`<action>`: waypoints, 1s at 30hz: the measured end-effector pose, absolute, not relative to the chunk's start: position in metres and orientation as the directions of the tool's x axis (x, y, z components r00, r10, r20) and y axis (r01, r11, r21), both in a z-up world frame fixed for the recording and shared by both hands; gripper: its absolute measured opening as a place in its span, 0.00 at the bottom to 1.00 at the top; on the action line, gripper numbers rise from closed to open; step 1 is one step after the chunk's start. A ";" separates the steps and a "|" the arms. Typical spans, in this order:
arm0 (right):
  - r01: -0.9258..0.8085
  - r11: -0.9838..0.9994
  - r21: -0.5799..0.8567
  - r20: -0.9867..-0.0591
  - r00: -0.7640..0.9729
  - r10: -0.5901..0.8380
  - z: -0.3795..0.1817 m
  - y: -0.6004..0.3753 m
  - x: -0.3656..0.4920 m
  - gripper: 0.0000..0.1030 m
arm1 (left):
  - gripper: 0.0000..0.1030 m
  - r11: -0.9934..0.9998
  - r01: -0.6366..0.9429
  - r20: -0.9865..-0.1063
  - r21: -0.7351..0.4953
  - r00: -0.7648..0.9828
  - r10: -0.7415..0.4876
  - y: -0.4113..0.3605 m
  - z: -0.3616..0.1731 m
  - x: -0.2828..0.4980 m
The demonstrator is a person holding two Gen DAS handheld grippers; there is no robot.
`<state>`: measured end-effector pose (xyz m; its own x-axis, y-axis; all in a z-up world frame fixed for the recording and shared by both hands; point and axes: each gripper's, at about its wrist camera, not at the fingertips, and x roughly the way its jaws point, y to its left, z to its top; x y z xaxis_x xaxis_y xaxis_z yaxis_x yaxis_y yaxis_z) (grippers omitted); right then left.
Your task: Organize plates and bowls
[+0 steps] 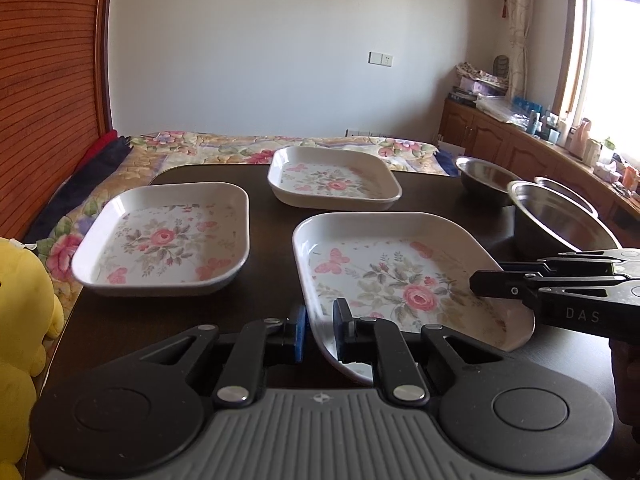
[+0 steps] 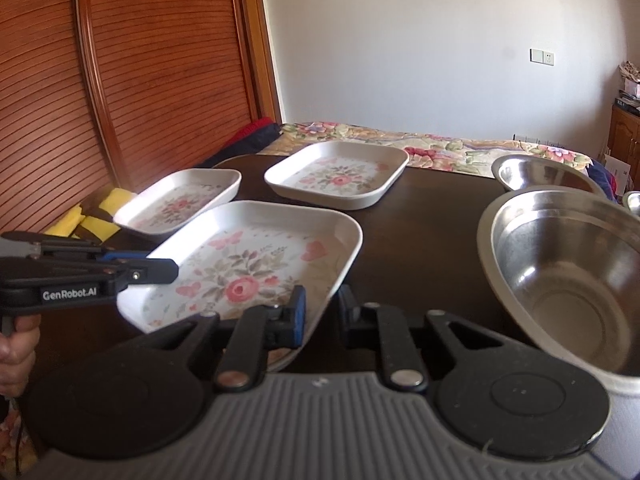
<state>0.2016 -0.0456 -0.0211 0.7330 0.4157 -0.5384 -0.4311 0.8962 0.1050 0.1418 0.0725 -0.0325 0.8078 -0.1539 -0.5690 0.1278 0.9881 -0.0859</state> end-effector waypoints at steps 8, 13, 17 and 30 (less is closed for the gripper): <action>-0.435 0.895 0.094 -0.539 0.734 0.413 -0.024 -0.049 0.168 0.18 | 0.14 0.985 0.149 -0.570 -0.081 0.804 -0.169 0.066 -0.033 0.108; -0.439 0.894 0.087 -0.543 0.732 0.412 -0.026 -0.052 0.149 0.18 | 0.15 0.983 0.166 -0.578 -0.080 0.796 -0.182 0.061 -0.035 0.089; -0.435 0.895 0.098 -0.544 0.729 0.415 -0.027 -0.055 0.139 0.18 | 0.15 0.979 0.188 -0.582 -0.075 0.789 -0.196 0.056 -0.036 0.076; -0.440 0.892 0.102 -0.555 0.719 0.418 -0.034 -0.051 0.128 0.18 | 0.15 0.980 0.187 -0.603 -0.071 0.774 -0.192 0.058 -0.044 0.068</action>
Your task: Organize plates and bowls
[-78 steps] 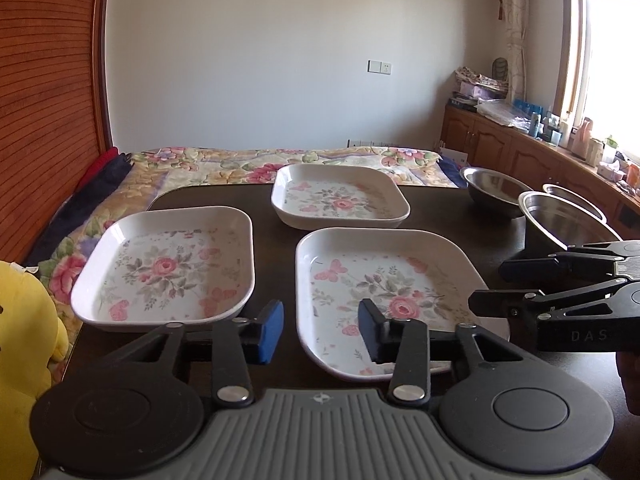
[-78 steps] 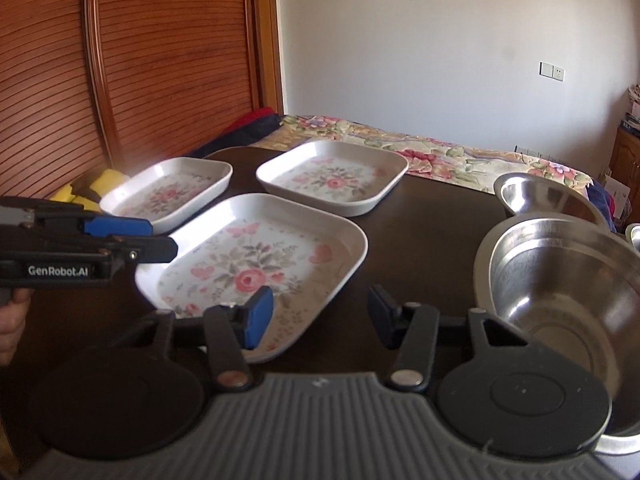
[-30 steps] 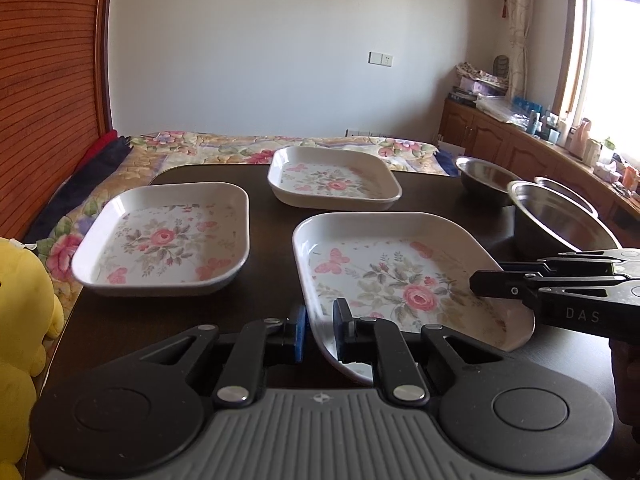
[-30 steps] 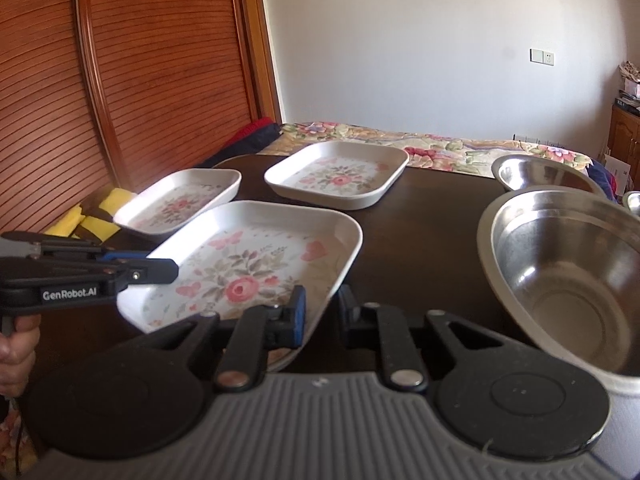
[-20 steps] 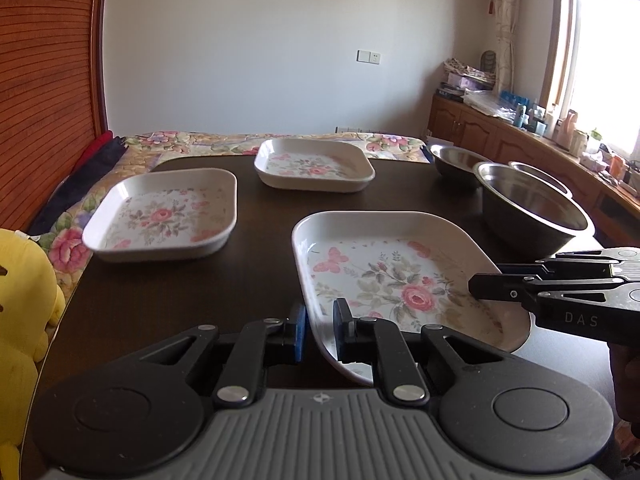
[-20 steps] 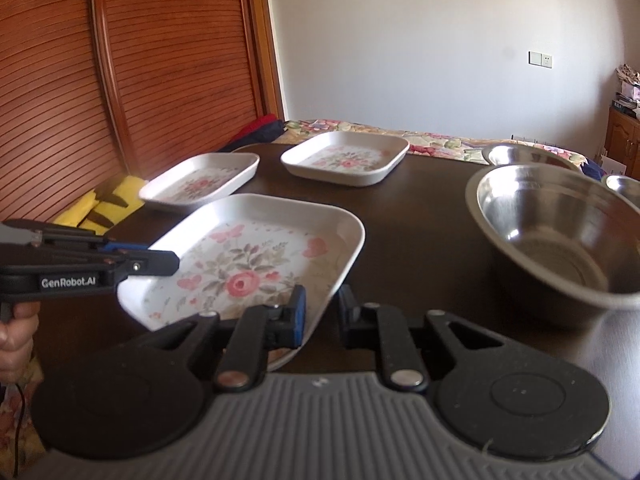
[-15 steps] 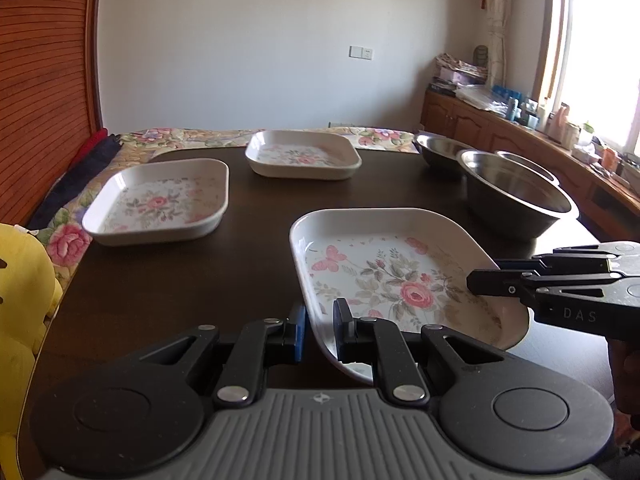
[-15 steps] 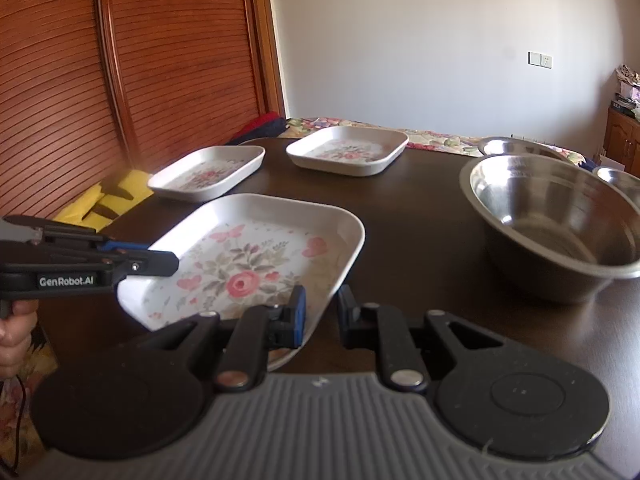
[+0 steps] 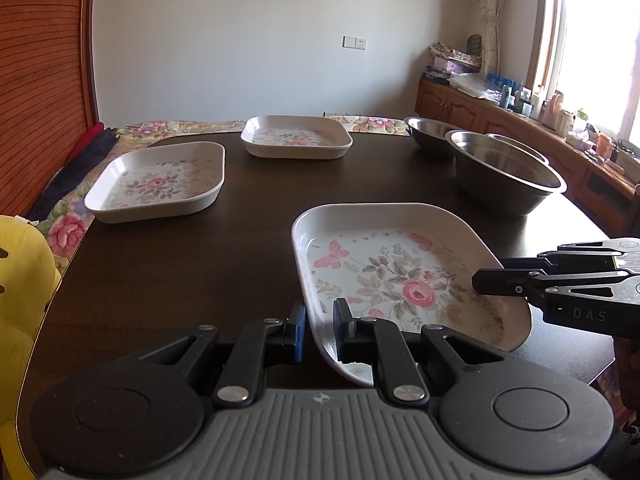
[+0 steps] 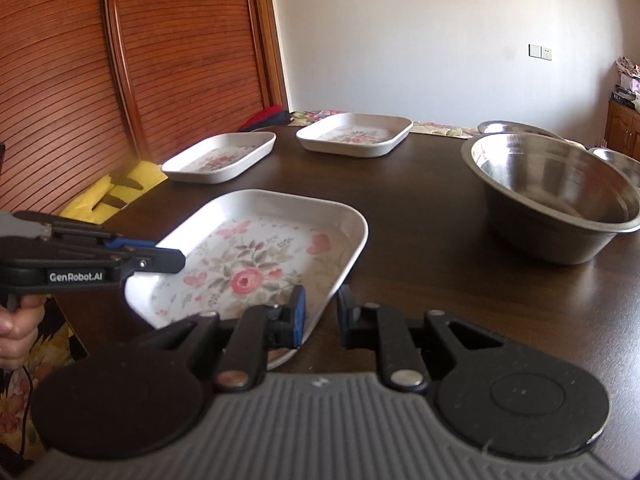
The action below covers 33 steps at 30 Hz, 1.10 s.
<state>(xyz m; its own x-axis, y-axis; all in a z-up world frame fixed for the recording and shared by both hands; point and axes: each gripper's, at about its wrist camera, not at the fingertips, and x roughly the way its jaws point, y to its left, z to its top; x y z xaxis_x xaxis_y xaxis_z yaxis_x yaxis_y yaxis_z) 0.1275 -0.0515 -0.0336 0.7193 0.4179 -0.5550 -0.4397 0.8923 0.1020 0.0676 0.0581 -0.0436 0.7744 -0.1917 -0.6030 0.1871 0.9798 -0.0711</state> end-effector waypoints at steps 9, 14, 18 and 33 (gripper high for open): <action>-0.438 0.893 0.104 -0.559 0.716 0.417 -0.034 -0.052 0.129 0.19 | 0.15 0.979 0.190 -0.606 -0.070 0.771 -0.194 0.058 -0.046 0.070; -0.437 0.892 0.119 -0.553 0.717 0.425 -0.034 -0.054 0.129 0.20 | 0.16 0.978 0.191 -0.611 -0.084 0.766 -0.202 0.059 -0.046 0.072; -0.426 0.898 0.113 -0.545 0.729 0.414 -0.030 -0.059 0.129 0.20 | 0.27 0.980 0.177 -0.609 -0.085 0.769 -0.192 0.062 -0.045 0.072; -0.492 0.870 0.034 -0.480 0.755 0.446 0.017 -0.043 0.168 0.21 | 0.39 0.995 0.073 -0.517 -0.066 0.851 -0.097 0.108 -0.012 0.089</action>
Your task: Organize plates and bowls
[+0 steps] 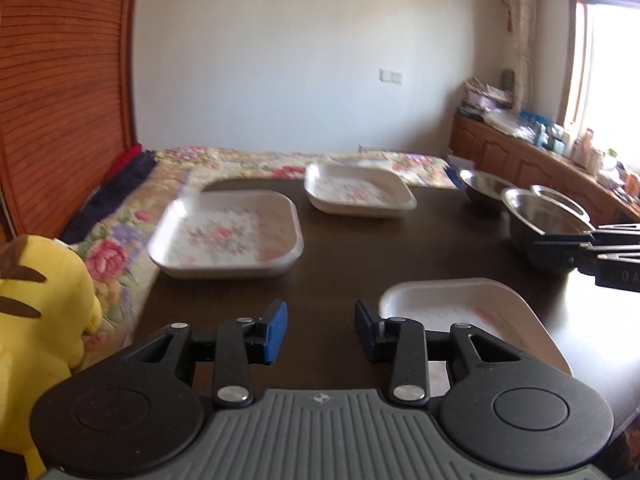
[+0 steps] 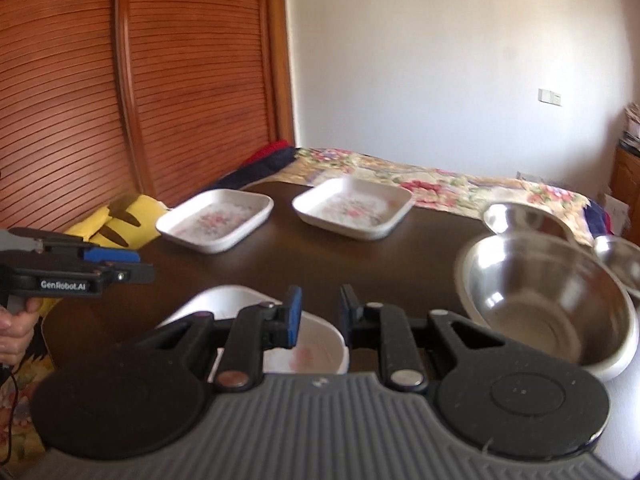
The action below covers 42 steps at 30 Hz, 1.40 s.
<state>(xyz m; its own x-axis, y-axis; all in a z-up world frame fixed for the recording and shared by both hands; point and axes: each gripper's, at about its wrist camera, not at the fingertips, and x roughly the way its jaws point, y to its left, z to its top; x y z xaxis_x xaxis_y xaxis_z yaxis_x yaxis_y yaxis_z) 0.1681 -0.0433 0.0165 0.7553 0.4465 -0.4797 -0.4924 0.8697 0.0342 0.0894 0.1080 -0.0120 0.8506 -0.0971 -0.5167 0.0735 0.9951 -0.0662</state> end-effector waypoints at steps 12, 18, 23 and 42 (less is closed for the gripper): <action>-0.577 0.816 0.025 -0.504 0.698 0.509 0.022 0.004 0.203 0.21 | 0.40 0.998 0.000 -0.484 -0.059 0.875 -0.029 0.153 -0.004 0.122; -0.601 0.799 0.013 -0.519 0.679 0.519 0.025 0.024 0.217 0.21 | 0.41 0.998 -0.021 -0.491 -0.056 0.871 -0.009 0.170 -0.009 0.141; -0.615 0.788 0.017 -0.534 0.661 0.528 0.025 0.036 0.228 0.21 | 0.45 0.998 -0.044 -0.491 -0.056 0.871 0.011 0.183 -0.012 0.151; -0.631 0.771 0.084 -0.603 0.584 0.544 0.011 0.080 0.284 0.37 | 0.47 0.996 -0.068 -0.527 -0.065 0.849 0.024 0.227 -0.030 0.200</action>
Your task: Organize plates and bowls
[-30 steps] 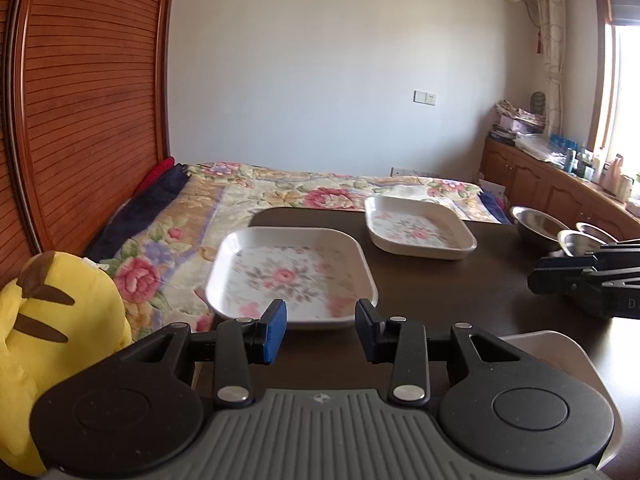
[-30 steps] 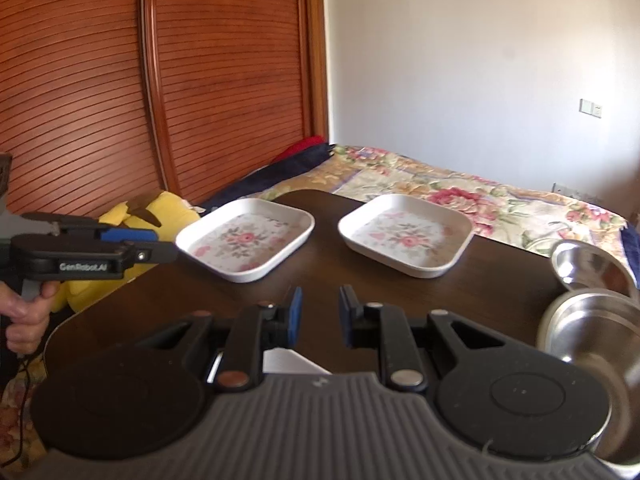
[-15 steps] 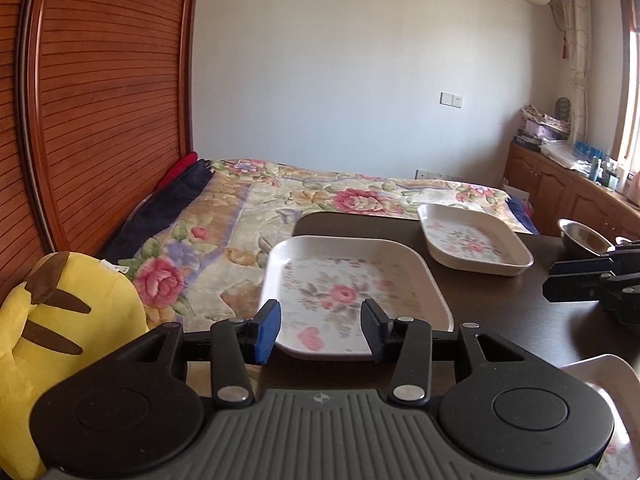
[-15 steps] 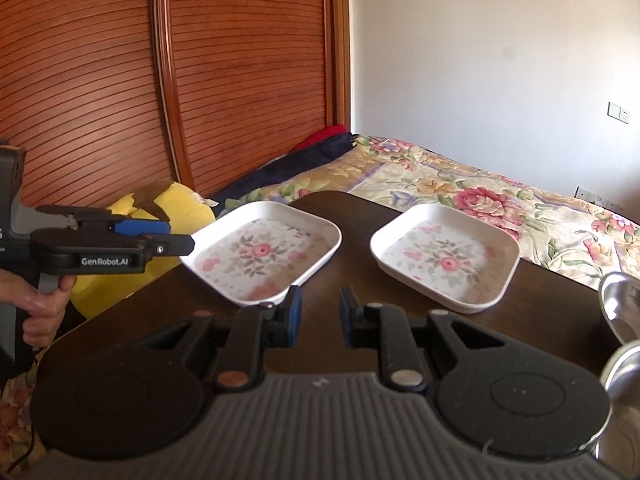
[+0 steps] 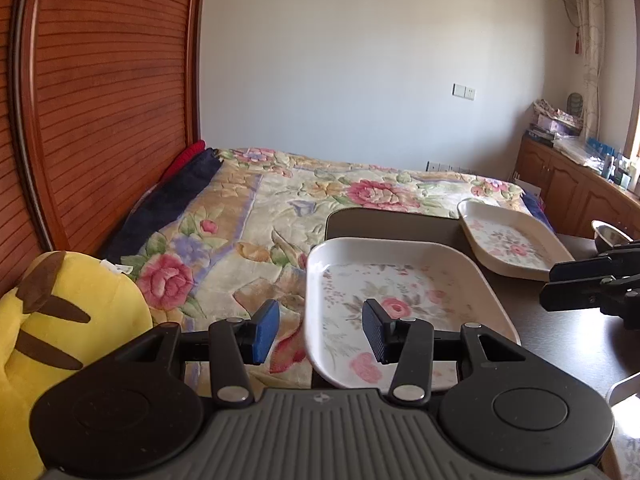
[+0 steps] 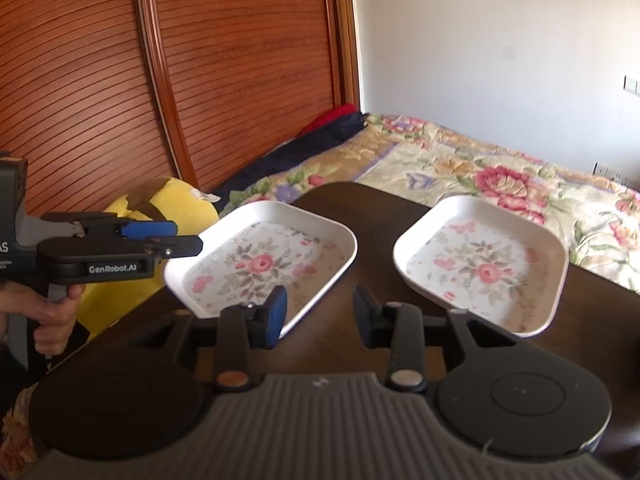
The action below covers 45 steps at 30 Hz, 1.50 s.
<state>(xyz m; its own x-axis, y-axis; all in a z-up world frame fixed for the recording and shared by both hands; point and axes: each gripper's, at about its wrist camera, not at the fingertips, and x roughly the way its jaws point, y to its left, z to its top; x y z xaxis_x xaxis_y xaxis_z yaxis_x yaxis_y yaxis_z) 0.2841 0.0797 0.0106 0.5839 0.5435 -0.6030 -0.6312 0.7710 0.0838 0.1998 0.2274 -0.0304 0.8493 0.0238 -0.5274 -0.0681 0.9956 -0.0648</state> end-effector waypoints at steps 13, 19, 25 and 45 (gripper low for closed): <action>-0.628 0.765 0.143 -0.671 0.506 0.542 -0.014 0.100 0.313 0.36 | 0.35 0.995 -0.023 -0.582 -0.096 0.812 -0.037 0.244 -0.044 0.237; -0.635 0.755 0.166 -0.680 0.481 0.553 -0.017 0.102 0.318 0.26 | 0.28 0.993 -0.020 -0.587 -0.117 0.808 -0.053 0.248 -0.047 0.242; -0.639 0.752 0.160 -0.682 0.479 0.552 -0.019 0.105 0.319 0.21 | 0.15 0.991 -0.015 -0.585 -0.130 0.808 -0.064 0.246 -0.045 0.242; -0.645 0.750 0.143 -0.687 0.481 0.545 -0.017 0.101 0.320 0.16 | 0.15 0.990 -0.048 -0.600 -0.130 0.799 -0.040 0.236 -0.036 0.228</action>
<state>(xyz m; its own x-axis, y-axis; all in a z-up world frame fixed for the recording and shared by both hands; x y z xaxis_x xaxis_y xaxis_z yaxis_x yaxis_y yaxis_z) 0.3202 0.1013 -0.0173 0.4812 0.5451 -0.6866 -0.6453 0.7504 0.1435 0.2275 0.2364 -0.0359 0.7987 -0.0401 -0.6004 -0.0484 0.9903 -0.1304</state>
